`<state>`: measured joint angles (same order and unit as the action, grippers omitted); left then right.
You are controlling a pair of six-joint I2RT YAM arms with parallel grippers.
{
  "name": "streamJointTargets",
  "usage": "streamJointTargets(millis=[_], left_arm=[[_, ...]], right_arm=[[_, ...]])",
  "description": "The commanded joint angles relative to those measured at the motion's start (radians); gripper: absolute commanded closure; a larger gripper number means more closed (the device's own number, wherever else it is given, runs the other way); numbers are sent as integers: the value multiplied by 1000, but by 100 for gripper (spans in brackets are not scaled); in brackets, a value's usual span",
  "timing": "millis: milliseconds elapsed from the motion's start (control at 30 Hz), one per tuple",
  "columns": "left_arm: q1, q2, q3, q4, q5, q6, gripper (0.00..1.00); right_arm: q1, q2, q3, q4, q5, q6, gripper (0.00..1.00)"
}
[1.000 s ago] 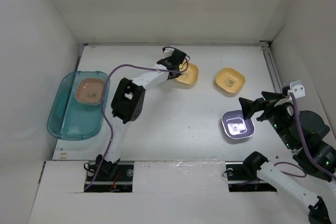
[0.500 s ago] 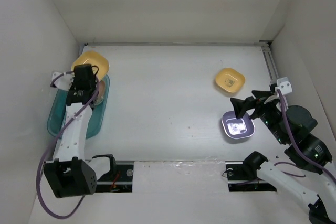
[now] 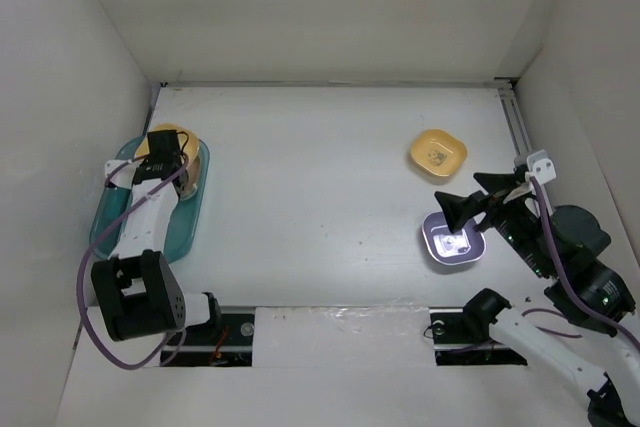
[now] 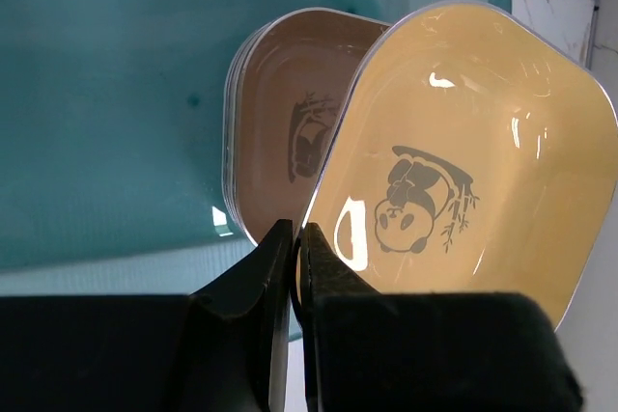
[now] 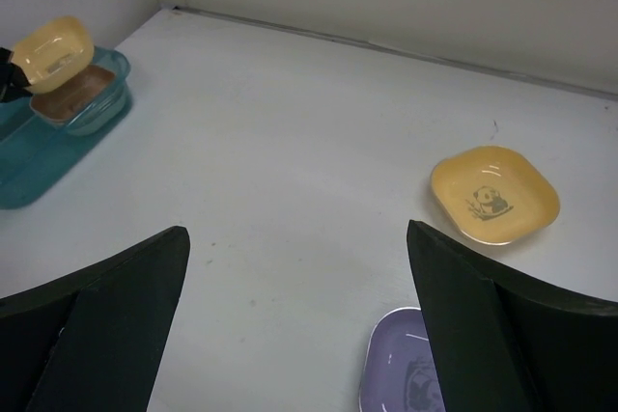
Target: Place the plates into the plastic bin on the countertop
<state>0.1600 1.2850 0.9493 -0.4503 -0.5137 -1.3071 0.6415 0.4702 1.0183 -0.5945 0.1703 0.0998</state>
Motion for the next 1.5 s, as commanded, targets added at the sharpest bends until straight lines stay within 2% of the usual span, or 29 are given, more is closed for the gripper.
streamJointTargets(millis=[0, 33, 67, 100, 133, 167, 267, 333, 400, 433, 500, 533, 567, 600, 633, 700, 800, 867, 933, 1000, 1033, 1100, 1233, 1467], left_arm=[[10, 11, 45, 5, -71, -90, 100], [10, 20, 34, 31, -71, -90, 97], [10, 20, 25, 50, -71, -78, 90], [10, 20, 11, 70, -59, -69, 77], [10, 20, 11, 82, -59, -69, 53], [10, 20, 11, 82, -59, -69, 18], [10, 20, 45, 82, -49, -43, 1], [-17, -15, 72, 116, -39, 55, 1], [-72, -24, 94, 240, -25, 202, 1], [-153, -6, 117, 252, -25, 256, 1], [-245, 51, 219, 306, 27, 447, 1], [-295, 135, 265, 292, 49, 486, 1], [-404, 184, 354, 292, 120, 540, 1], [-460, 239, 406, 312, 174, 616, 1], [-573, 355, 527, 268, 196, 682, 1], [-663, 474, 656, 222, 217, 736, 1], [-788, 664, 855, 222, 341, 841, 1], [-847, 755, 960, 222, 386, 914, 1], [-924, 902, 1127, 202, 395, 1006, 1], [-958, 1040, 1230, 164, 385, 1025, 1], [-958, 1082, 1329, 144, 398, 1013, 1], [-958, 1140, 1381, 128, 399, 979, 1], [-967, 1154, 1272, 272, 463, 928, 1], [-967, 1258, 1350, 283, 485, 853, 1]], right_arm=[[-5, -13, -3, 47, -12, -20, 0], [-5, -13, -3, 47, -12, -20, 0], [-5, -13, -3, 47, -12, -20, 0], [-5, -13, -3, 47, -12, -20, 0], [-5, -13, -3, 47, -12, -20, 0], [-5, -13, -3, 47, -12, -20, 0], [-5, -4, -3, 47, -12, -20, 0], [-5, 5, -3, 47, 0, -20, 0], [-5, 5, -3, 36, 27, -8, 0], [-5, 5, -3, 36, 53, 1, 0], [-5, 16, 6, 25, 129, 18, 0], [-5, 16, 6, 12, 153, 34, 0], [-5, 16, 15, -1, 200, 43, 0], [-5, 25, 29, -10, 225, 52, 0], [-5, 25, 48, -31, 279, 72, 0], [-5, 48, 78, -80, 362, 109, 0], [-5, 71, 111, -200, 458, 208, 0], [-5, -8, 105, -188, 459, 209, 0], [-5, -70, 82, -179, 439, 209, 0], [-5, -125, 82, -179, 428, 196, 0], [-5, -125, 82, -191, 428, 196, 0], [-5, -125, 105, -232, 428, 187, 0], [-5, -134, 117, -254, 407, 173, 0], [-5, -166, 117, -263, 379, 153, 0]])
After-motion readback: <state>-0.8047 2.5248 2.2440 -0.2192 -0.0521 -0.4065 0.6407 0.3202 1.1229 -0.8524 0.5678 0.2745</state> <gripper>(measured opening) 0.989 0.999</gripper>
